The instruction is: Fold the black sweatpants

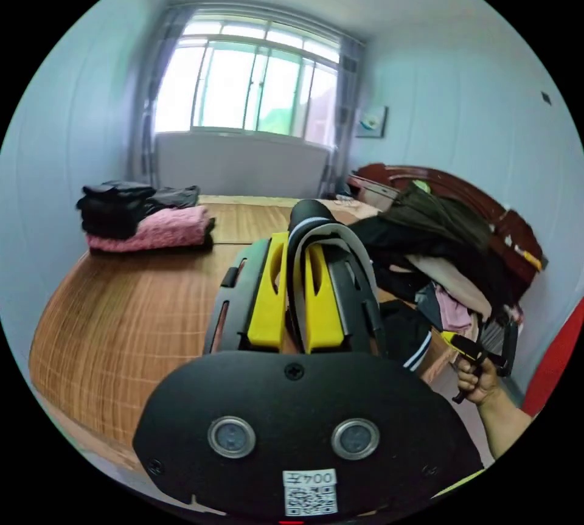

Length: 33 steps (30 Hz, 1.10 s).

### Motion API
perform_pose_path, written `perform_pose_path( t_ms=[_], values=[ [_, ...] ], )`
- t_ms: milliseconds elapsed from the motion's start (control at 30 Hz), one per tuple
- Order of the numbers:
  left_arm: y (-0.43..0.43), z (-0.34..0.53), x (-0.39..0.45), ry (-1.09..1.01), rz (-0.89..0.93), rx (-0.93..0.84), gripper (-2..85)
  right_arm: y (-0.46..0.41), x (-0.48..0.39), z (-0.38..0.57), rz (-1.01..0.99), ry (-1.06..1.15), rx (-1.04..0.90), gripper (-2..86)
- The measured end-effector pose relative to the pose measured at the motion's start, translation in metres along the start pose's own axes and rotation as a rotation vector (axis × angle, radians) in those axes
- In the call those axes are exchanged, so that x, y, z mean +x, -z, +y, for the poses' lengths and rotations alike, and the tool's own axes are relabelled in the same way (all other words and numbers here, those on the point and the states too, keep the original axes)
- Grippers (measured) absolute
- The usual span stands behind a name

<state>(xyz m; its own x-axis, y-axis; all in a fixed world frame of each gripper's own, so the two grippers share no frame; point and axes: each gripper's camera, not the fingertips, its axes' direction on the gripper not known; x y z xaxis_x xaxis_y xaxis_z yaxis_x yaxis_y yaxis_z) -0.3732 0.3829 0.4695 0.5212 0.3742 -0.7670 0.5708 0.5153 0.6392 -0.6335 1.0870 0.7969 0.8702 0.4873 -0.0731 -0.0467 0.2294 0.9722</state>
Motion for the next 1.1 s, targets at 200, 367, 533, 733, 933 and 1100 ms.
perform_pose_path(
  t_ms=[200,367,533,733,933,1100],
  values=[
    [0.048,0.161,-0.263,0.489,0.066,-0.163,6.3,-0.072,-0.064,0.029,-0.007,0.086,-0.129,9.5],
    [0.098,0.31,-0.381,0.988,0.361,0.148,4.0,-0.159,-0.138,0.058,-0.029,0.213,-0.288,9.2],
    [0.129,0.333,-0.402,0.837,0.328,0.125,1.1,-0.276,-0.207,0.081,-0.078,0.344,-0.476,8.6],
    [0.106,0.276,-0.372,0.433,0.255,-0.061,0.3,-0.446,-0.251,0.068,-0.202,0.238,-0.647,8.7],
    [0.05,0.256,-0.342,0.168,0.177,-0.235,0.2,-0.584,-0.24,0.077,-0.132,-0.005,-0.809,10.1],
    [0.017,0.271,-0.357,0.201,0.078,-0.371,0.1,-0.617,-0.24,0.094,-0.054,-0.038,-0.795,3.2]
  ],
)
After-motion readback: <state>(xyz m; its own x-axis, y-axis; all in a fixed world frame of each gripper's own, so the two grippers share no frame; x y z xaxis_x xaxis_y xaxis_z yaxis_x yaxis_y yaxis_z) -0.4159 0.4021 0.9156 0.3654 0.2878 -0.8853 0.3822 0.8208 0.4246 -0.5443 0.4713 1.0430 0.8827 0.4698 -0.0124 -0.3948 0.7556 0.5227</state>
